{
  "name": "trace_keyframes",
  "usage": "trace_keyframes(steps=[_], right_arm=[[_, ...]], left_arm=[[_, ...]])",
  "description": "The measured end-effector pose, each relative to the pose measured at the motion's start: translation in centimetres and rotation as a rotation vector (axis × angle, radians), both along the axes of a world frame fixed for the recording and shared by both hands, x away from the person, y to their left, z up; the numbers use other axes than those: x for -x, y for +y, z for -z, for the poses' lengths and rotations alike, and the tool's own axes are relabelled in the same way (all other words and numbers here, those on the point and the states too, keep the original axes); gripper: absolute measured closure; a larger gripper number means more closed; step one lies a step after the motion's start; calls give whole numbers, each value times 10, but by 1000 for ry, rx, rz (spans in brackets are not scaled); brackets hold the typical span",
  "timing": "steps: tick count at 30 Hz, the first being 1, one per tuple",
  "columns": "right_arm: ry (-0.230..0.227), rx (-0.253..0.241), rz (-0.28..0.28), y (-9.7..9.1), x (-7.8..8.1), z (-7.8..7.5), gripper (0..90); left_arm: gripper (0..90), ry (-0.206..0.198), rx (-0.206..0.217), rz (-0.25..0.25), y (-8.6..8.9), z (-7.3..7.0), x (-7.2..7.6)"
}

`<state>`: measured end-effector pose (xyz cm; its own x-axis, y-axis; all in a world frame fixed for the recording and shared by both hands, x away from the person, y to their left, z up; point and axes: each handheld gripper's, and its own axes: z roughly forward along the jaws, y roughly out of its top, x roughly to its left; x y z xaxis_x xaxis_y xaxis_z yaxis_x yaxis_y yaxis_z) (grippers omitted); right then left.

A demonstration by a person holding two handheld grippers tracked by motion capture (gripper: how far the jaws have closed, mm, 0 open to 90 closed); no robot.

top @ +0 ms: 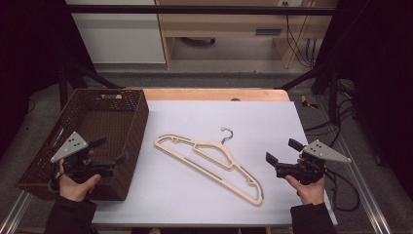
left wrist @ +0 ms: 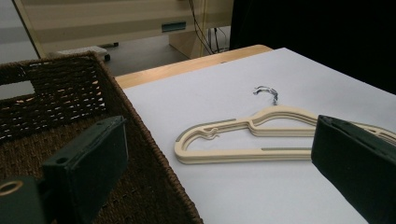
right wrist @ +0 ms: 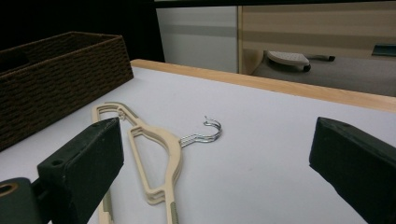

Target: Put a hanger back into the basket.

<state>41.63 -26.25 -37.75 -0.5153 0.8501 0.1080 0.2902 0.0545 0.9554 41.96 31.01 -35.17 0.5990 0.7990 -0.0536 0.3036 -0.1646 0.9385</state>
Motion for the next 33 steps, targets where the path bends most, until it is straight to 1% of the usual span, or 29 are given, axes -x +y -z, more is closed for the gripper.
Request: trace_keyframes(steps=[2,4,7,12,14,19,21,22,23,24,25,27,30,33], right_arm=[[-6,1,-1,-1,0,-1,35],[-5,9,1,0,1,-1,38],[-7,18,-8,4,0,-3,42],[11,53,-43,18,-4,-4,57],[22,80,-66,24,-7,-2,58],[77,135,-104,39,-16,6,80],[110,154,-119,45,-21,10,86],[120,166,-128,49,-24,13,92],[120,166,-128,49,-24,13,92],[147,188,-142,56,-31,19,123],[161,192,-145,58,-34,21,129],[199,215,-154,65,-38,28,154],[241,262,-175,73,-44,39,205],[269,315,-198,79,-48,49,266]], left_arm=[[35,-4,2,-4,0,0,0],[37,-6,14,-7,0,0,1],[39,-8,12,-3,1,-1,2],[41,-8,1,4,-2,0,1],[41,-5,-2,7,-3,1,1],[42,-3,-8,8,-3,1,1],[43,-5,-7,6,-3,1,1],[44,-6,-6,8,-3,1,1],[44,-6,-6,8,-3,1,1],[45,-6,-9,9,-3,1,1],[46,-7,-11,10,-4,1,1],[47,-7,-12,12,-4,1,1],[49,-6,-17,15,-5,1,1],[50,-4,-20,16,-5,2,1]])
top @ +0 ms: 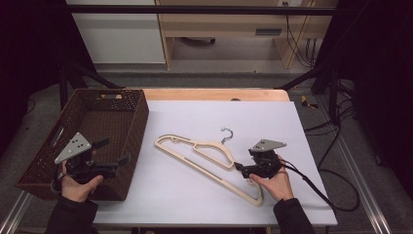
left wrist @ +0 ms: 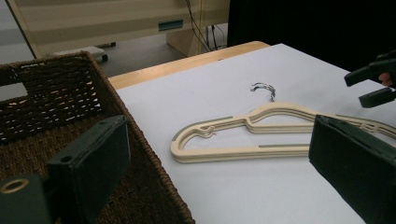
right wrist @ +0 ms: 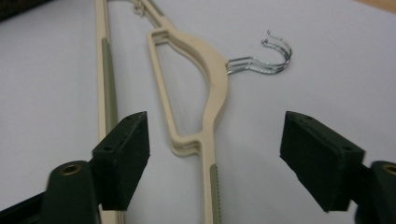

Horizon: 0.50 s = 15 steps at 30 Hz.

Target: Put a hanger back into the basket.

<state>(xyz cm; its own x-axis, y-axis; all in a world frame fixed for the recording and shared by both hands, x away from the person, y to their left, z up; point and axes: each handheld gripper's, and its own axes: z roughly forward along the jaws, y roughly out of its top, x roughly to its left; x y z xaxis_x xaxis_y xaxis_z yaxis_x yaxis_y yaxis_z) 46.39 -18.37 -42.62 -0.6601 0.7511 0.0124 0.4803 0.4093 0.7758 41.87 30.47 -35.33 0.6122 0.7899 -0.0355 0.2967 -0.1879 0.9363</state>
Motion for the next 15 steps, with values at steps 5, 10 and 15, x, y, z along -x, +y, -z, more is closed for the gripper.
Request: trace_keyframes(steps=[5,10,15], right_arm=[[44,95,-18,6,-5,15,362],[106,142,-28,6,-10,26,464],[157,161,-25,5,-15,34,558]], left_arm=[[51,0,-6,4,-1,0,0],[53,1,-9,7,-2,0,0],[54,3,-13,12,-3,0,0]])
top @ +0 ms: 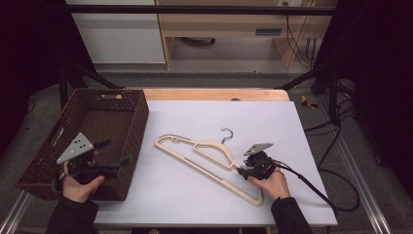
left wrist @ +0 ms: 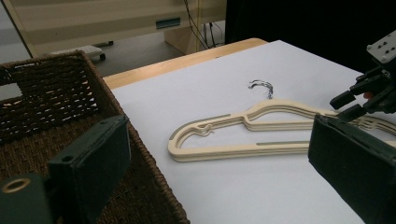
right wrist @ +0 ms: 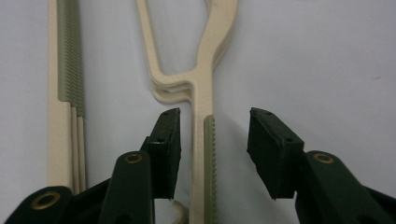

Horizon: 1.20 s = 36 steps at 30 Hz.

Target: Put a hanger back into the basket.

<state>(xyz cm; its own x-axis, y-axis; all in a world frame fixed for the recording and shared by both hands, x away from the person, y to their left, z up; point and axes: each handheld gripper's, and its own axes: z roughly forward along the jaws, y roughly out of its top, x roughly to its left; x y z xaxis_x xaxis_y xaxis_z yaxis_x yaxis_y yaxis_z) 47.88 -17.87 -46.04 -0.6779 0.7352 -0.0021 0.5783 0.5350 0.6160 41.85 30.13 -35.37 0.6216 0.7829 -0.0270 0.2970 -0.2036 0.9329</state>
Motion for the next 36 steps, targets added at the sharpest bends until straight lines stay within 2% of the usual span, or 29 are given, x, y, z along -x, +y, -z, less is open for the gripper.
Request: trace_keyframes(steps=[4,6,10,12,14,16,17,20,24,30,34,36], right_arm=[[39,12,5,2,-2,3,606],[56,0,7,4,-3,5,632],[49,12,9,3,-4,5,687],[65,-7,-9,4,-4,4,740],[77,-6,-7,4,-4,4,778],[77,-1,-15,4,-4,3,780],[88,-21,6,4,-4,2,787],[85,-10,10,3,-4,0,789],[93,-32,24,3,-2,-2,788],[103,-35,11,2,-2,-4,789],[99,-46,24,2,0,-7,791],[94,-28,30,2,0,-7,792]], left_arm=[[55,2,-2,3,-1,0,0],[55,3,-4,4,-1,0,0],[56,8,-7,4,-2,1,-1],[57,9,-10,5,-3,2,-2],[57,9,-14,6,-4,2,-2],[57,9,-16,7,-4,2,-2],[58,9,-16,7,-5,2,-2],[58,10,-17,8,-5,2,-1],[59,9,-18,8,-6,2,-1],[60,8,-19,8,-6,2,-1],[61,8,-22,9,-7,1,-1],[62,8,-23,11,-9,2,0]])
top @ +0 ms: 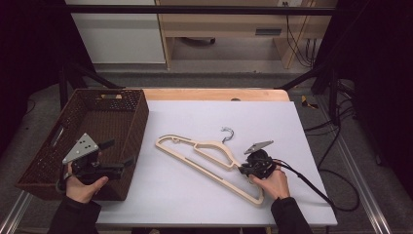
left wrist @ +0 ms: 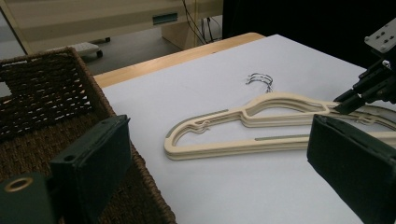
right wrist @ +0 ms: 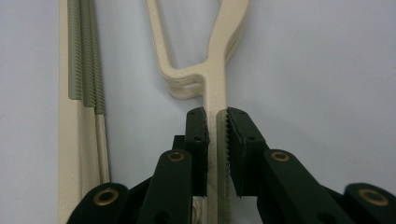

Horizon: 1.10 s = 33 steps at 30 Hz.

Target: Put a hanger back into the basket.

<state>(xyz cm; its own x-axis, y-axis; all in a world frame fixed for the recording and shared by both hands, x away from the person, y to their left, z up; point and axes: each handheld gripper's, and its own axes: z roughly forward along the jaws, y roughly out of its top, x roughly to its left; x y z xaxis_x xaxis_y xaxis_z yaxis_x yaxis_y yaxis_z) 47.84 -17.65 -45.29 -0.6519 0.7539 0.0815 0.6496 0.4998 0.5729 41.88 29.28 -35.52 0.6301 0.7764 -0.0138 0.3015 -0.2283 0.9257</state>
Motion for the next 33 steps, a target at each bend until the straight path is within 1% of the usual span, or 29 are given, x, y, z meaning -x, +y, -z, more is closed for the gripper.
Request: trace_keyframes(steps=[3,4,5,6,7,8,9,10,11,12,13,14,16,17,19,20,21,22,23,24,26,27,31,33], right_arm=[[7,2,6,1,1,0,792],[-7,8,-1,1,1,0,793],[-7,8,-1,1,1,0,793],[-19,4,5,1,2,-3,793],[-22,-6,15,1,3,-4,793],[-22,-6,15,1,3,-4,793],[-50,-14,-8,-2,3,-5,794],[-46,-15,7,-1,4,-7,794],[-47,-27,9,-1,5,-8,794],[-66,-28,-7,-3,4,-8,794],[-67,-19,-9,-3,5,-10,794],[-69,-33,3,-2,6,-10,795],[-74,-19,-7,-3,7,-12,794],[-84,-18,-13,-3,6,-12,794],[-78,-20,-10,-2,6,-11,794],[-69,-18,-17,-2,6,-10,794],[-50,-15,-2,0,6,-10,793],[-39,-5,-2,1,6,-8,793],[-38,3,-7,1,5,-6,793],[-20,7,5,3,5,-5,793],[-7,16,0,4,4,-2,793],[0,14,15,5,4,-1,793],[-8,9,4,3,4,-3,792],[-9,5,12,3,5,-4,793]], left_arm=[[63,4,-2,3,-2,0,0],[65,3,-5,7,-5,0,1],[65,3,-5,7,-5,0,1],[67,3,-7,9,-8,0,1],[67,8,-7,16,-12,1,1],[67,8,-7,16,-12,1,1],[67,9,-17,25,-17,2,1],[67,13,-21,29,-20,3,1],[68,16,-25,34,-23,3,1],[68,19,-31,41,-26,4,2],[68,19,-38,47,-28,4,1],[68,23,-40,53,-31,5,2],[68,26,-52,63,-37,6,2],[68,28,-55,66,-39,7,2],[68,31,-63,71,-41,8,2],[68,34,-62,70,-42,9,2],[68,37,-62,71,-42,9,2],[68,38,-64,71,-42,9,2],[68,38,-64,70,-42,10,1],[68,38,-64,71,-42,10,1],[69,38,-64,71,-42,10,1],[69,39,-61,70,-42,10,1],[69,42,-60,68,-42,10,1],[69,42,-62,68,-43,11,1]])
